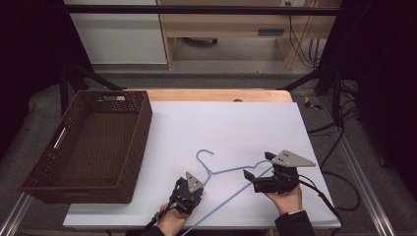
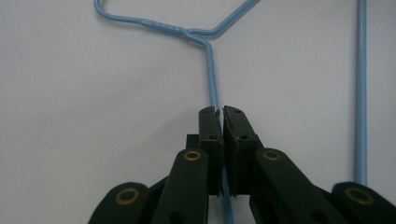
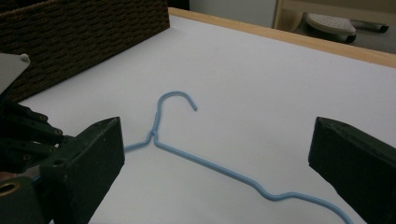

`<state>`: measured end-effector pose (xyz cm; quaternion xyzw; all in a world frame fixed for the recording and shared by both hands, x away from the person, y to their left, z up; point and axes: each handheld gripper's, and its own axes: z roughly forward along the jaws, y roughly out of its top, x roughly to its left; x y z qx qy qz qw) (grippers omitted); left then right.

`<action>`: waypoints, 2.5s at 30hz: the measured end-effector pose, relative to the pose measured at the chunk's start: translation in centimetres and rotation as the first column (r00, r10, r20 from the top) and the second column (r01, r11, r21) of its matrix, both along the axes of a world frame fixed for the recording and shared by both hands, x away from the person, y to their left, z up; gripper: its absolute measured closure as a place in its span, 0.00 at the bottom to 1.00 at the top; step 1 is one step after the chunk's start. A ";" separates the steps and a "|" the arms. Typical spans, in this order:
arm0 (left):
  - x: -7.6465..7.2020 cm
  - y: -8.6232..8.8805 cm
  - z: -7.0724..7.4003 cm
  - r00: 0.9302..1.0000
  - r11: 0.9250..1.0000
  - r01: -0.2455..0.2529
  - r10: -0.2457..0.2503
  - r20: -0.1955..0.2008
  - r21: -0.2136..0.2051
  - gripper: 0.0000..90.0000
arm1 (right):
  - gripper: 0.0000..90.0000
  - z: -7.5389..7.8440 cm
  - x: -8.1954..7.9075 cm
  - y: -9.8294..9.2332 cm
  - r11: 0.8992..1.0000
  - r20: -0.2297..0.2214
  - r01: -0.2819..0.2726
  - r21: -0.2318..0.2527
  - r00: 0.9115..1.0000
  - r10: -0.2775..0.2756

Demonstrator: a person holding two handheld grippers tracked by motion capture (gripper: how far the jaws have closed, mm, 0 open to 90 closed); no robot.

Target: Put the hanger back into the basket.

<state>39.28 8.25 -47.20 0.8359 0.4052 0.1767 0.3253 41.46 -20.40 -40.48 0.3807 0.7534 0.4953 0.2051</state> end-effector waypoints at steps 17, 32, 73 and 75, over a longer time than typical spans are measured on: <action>-0.7 0.5 1.3 0.998 1.000 0.018 -0.017 0.060 -0.016 0.96 | 0.08 -1.1 0.6 1.9 0.998 -0.042 -0.062 0.010 0.997 0.063; -1.3 0.5 1.6 0.996 0.999 0.032 -0.031 0.084 -0.010 0.96 | 0.15 -1.8 2.0 6.3 0.993 -0.083 -0.114 -0.039 0.990 0.111; -1.3 0.5 1.4 0.995 0.999 0.040 -0.039 0.097 -0.009 0.96 | 0.77 -5.4 7.0 13.0 0.983 -0.282 -0.112 -0.144 0.957 0.068; -1.3 0.5 1.4 0.994 0.999 0.042 -0.042 0.101 -0.005 0.96 | 0.80 -5.4 7.0 13.1 0.986 -0.305 -0.103 -0.132 0.951 0.059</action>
